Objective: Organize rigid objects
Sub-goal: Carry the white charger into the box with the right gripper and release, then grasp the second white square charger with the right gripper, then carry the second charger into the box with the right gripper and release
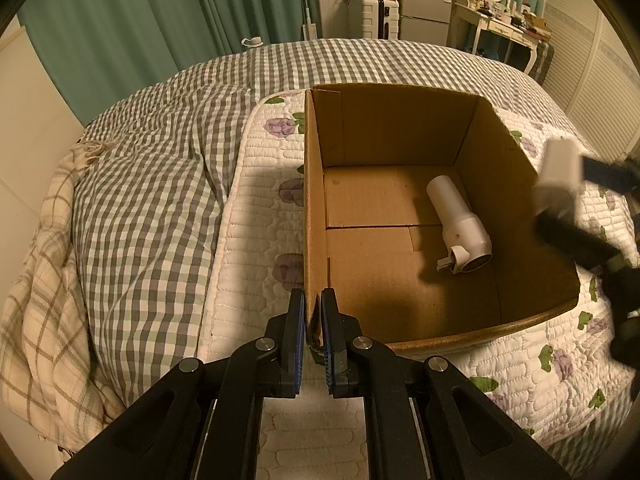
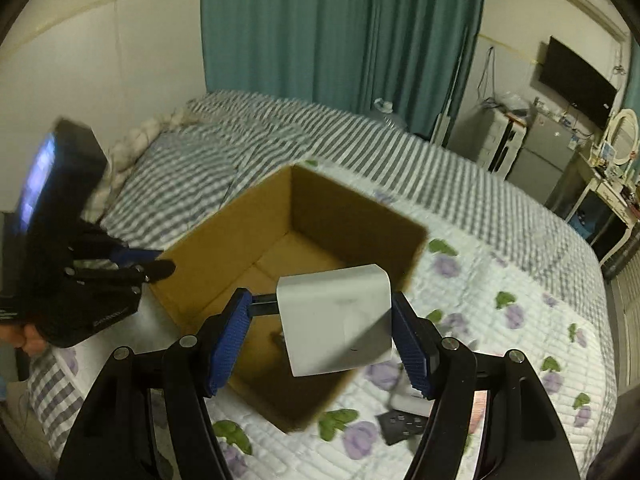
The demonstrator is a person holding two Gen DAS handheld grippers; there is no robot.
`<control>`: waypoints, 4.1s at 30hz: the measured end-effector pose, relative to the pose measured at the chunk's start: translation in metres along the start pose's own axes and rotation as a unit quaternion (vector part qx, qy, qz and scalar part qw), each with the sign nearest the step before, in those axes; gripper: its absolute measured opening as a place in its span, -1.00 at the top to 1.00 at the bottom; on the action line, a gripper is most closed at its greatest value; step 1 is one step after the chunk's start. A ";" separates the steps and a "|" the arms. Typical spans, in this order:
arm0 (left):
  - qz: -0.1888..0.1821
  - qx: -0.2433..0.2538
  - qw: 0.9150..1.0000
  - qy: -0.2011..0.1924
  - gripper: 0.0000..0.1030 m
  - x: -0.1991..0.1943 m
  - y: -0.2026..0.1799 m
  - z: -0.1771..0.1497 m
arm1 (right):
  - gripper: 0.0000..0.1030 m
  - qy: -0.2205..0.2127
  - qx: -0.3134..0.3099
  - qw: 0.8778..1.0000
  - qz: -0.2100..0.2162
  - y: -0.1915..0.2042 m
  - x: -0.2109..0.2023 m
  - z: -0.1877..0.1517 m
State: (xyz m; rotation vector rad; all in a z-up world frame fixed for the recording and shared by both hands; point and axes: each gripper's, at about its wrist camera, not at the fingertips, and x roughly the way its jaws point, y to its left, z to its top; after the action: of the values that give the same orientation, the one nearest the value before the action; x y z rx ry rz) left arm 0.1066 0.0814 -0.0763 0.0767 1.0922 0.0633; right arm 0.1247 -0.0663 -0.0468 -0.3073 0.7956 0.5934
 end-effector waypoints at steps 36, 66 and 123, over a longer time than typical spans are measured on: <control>0.001 0.004 1.000 0.006 0.84 0.002 0.000 -0.002 | -0.92 -0.008 0.082 0.989 -0.123 -0.094 -0.046 -0.042; 0.023 0.008 1.000 0.015 0.84 0.005 -0.007 -0.001 | -0.76 0.147 0.150 0.974 -0.091 -0.154 0.062 -0.164; 0.020 0.008 1.000 0.013 0.84 0.004 -0.008 -0.001 | -0.25 -0.028 0.031 0.998 -0.053 -0.070 -0.063 -0.015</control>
State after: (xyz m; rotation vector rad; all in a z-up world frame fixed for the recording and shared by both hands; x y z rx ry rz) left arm 0.1081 0.0740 -0.0810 0.1128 1.1181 0.0911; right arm 0.1233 -0.1532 -0.0076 -0.2730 0.7371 0.4756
